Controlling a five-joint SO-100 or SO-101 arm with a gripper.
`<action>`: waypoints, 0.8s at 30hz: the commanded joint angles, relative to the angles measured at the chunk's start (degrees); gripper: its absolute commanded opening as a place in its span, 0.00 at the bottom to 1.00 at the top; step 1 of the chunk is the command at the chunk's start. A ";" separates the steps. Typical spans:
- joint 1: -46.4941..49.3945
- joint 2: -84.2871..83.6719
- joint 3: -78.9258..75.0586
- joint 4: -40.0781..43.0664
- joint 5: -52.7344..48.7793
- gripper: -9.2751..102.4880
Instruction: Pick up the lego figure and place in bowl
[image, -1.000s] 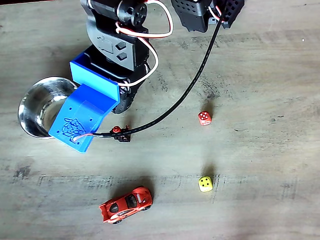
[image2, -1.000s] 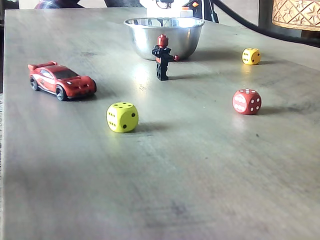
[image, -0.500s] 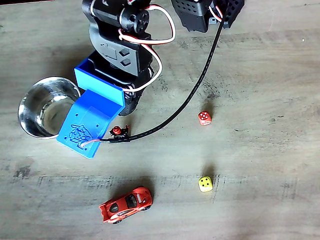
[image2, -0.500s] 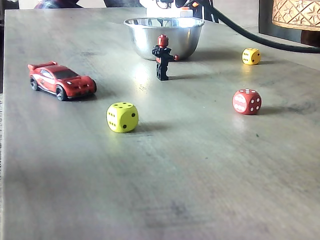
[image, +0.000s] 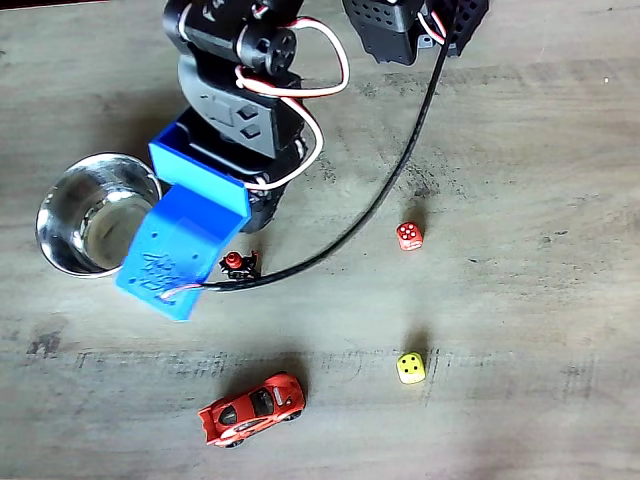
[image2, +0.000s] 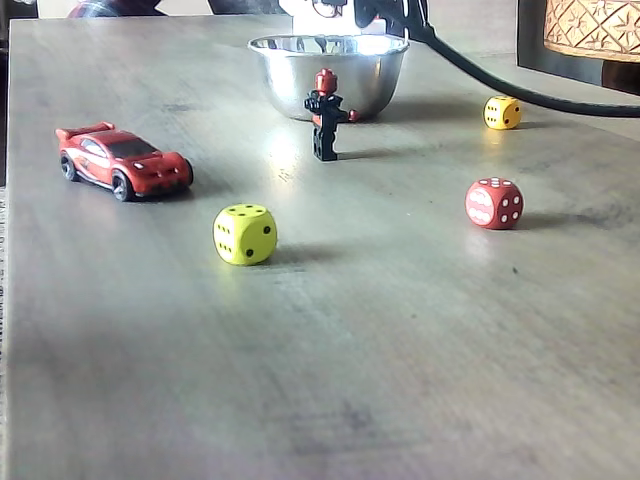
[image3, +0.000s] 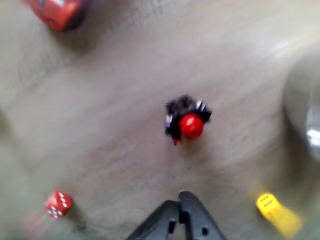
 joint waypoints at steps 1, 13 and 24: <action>0.53 -0.53 -3.78 0.09 1.41 0.08; 0.70 -6.86 -11.69 -0.09 26.46 0.08; 4.31 -10.90 -12.92 -0.18 41.31 0.08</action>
